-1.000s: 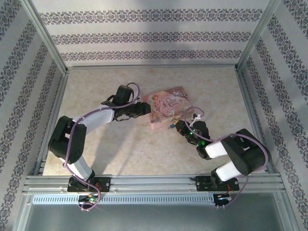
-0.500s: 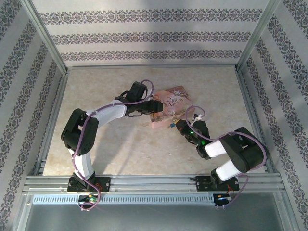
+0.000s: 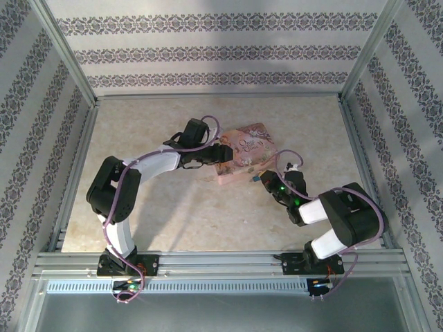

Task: Unlock a padlock with a key

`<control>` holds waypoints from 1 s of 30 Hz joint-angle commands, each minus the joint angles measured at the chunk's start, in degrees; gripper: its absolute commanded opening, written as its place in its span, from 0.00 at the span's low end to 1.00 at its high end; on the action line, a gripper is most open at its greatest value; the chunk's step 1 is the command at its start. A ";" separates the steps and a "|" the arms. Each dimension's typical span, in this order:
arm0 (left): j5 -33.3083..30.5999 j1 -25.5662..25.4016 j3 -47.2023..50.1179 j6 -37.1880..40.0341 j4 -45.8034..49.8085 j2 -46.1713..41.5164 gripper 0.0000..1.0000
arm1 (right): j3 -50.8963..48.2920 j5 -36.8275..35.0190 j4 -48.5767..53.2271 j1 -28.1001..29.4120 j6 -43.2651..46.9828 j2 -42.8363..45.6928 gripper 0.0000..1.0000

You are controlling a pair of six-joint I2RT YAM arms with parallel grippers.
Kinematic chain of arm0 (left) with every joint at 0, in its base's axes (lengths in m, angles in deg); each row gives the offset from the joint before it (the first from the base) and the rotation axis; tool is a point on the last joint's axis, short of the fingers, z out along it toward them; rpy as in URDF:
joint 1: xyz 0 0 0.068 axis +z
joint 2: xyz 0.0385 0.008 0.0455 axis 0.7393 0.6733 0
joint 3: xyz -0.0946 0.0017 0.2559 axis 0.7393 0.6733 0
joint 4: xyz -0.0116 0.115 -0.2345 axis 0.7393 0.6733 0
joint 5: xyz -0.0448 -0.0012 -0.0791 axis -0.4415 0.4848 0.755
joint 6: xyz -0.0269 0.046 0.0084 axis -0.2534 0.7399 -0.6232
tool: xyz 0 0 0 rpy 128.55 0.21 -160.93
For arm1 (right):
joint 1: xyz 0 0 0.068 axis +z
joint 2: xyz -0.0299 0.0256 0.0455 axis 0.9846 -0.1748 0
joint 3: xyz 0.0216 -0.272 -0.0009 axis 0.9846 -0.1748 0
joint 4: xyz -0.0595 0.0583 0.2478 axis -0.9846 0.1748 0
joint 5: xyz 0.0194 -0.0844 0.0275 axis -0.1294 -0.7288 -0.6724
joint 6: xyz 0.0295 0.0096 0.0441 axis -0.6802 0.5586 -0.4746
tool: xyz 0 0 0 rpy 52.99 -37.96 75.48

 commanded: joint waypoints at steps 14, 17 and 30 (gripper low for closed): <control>-2.31 6.30 1.46 2.33 8.43 -8.97 0.51 | 9.21 0.58 55.50 -1.09 22.01 38.44 0.00; -3.14 8.14 3.73 3.28 8.95 -14.36 0.52 | 13.38 3.43 66.48 -1.30 26.55 43.53 0.00; -11.58 13.33 18.20 8.34 13.45 -36.00 0.61 | 21.96 10.71 87.65 5.26 33.26 43.02 0.00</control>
